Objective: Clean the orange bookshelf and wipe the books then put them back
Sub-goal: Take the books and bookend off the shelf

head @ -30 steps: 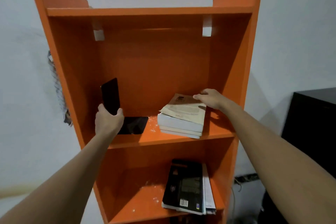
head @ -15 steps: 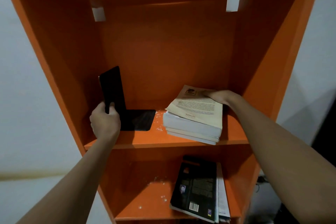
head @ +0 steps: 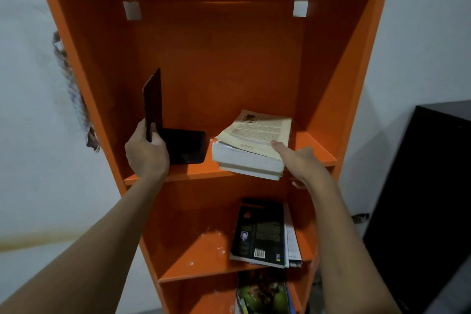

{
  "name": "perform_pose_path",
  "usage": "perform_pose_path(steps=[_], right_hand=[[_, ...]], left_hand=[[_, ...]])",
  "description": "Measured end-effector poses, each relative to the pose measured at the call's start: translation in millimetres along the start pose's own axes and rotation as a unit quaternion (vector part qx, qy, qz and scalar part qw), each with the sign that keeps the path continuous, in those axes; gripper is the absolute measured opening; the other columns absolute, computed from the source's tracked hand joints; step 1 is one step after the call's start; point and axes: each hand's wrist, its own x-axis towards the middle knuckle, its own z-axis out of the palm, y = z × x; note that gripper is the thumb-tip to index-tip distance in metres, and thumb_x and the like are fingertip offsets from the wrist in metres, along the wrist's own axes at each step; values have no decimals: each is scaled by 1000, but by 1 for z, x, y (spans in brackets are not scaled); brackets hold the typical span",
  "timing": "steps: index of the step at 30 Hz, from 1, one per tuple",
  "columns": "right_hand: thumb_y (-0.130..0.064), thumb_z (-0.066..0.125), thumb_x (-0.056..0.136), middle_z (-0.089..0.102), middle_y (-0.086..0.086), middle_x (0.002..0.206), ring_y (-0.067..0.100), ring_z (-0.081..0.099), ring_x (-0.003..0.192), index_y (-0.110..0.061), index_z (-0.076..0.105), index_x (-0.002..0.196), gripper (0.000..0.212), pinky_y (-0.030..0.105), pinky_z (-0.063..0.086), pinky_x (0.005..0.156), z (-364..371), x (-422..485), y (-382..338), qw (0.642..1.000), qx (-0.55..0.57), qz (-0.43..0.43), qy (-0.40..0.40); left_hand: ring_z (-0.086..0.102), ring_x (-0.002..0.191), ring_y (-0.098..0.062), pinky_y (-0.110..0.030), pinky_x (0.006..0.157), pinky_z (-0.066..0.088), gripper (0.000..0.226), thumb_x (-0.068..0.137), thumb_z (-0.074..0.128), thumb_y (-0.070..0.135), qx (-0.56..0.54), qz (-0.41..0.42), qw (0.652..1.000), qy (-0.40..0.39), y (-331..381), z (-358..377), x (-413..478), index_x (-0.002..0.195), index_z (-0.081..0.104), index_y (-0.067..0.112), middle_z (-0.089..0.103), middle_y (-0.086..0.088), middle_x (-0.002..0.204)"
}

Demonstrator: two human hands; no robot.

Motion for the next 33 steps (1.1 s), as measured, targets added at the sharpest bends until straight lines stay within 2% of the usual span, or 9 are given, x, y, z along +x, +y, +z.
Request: perform_pose_path(steps=[2, 5, 7, 17, 21, 23, 25, 28, 33], right_hand=[[-67, 58, 83, 38, 8, 149, 24, 59, 108, -15, 17, 153, 97, 32, 59, 62, 6, -15, 0, 992, 112, 15, -48], [-46, 69, 86, 54, 8, 134, 23, 65, 101, -11, 52, 130, 59, 34, 61, 65, 11, -25, -3, 959, 264, 16, -101], [-38, 70, 88, 60, 7, 122, 23, 66, 102, -12, 58, 123, 45, 35, 61, 69, 14, -35, -2, 950, 292, 4, -107], [-25, 74, 83, 74, 7, 106, 29, 71, 98, -19, 57, 124, 44, 56, 56, 85, 23, -53, 15, 913, 390, 22, -120], [-22, 71, 87, 76, 5, 101, 25, 72, 95, -21, 59, 120, 36, 51, 55, 89, 27, -53, 10, 899, 424, 26, -103], [-23, 71, 87, 76, 3, 102, 24, 72, 97, -23, 60, 118, 33, 49, 55, 91, 35, -60, 24, 892, 441, 14, -99], [-26, 73, 84, 75, 3, 104, 24, 71, 99, -24, 62, 118, 36, 48, 53, 94, 46, -69, 40, 880, 465, -2, -96], [-28, 75, 82, 74, 4, 110, 26, 70, 102, -23, 62, 123, 43, 50, 52, 95, 58, -83, 58, 863, 498, -15, -81], [-34, 68, 88, 70, 6, 119, 28, 67, 108, -25, 60, 127, 41, 52, 51, 95, 62, -110, 84, 854, 511, -32, -97]], left_hand=[[60, 71, -17, -29, 63, 47, 26, 103, 42, 30, -8, 13, 1000, 7, 4, -7, -5, 110, 65, 20, 66, 2, 87], [58, 72, -14, -31, 66, 47, 26, 103, 42, 29, -19, 20, 1000, 10, 11, -16, -10, 109, 65, 20, 64, 5, 85], [57, 73, -14, -30, 65, 45, 26, 103, 42, 28, -21, 19, 1000, 8, 15, -22, -13, 111, 66, 19, 64, 6, 86], [64, 89, -28, -44, 74, 54, 30, 102, 43, 34, -40, 41, 998, -17, 16, -42, -18, 119, 64, 22, 70, -5, 98], [64, 89, -31, -42, 72, 53, 29, 102, 44, 32, -39, 44, 998, -19, 14, -50, -21, 121, 63, 22, 69, -6, 98], [63, 86, -29, -33, 69, 48, 27, 102, 45, 26, -39, 47, 998, -13, 19, -56, -29, 119, 65, 18, 65, 16, 99], [63, 84, -25, -26, 71, 44, 26, 103, 47, 20, -43, 43, 998, -8, 26, -62, -38, 117, 66, 10, 37, 40, 100], [62, 80, -24, -25, 67, 44, 25, 102, 47, 21, -65, 29, 997, -24, 21, -69, -49, 115, 67, 13, 40, 43, 91], [54, 74, -13, -20, 59, 37, 25, 102, 46, 26, -71, 38, 996, -37, 13, -84, -65, 113, 66, 16, 60, 6, 82]])
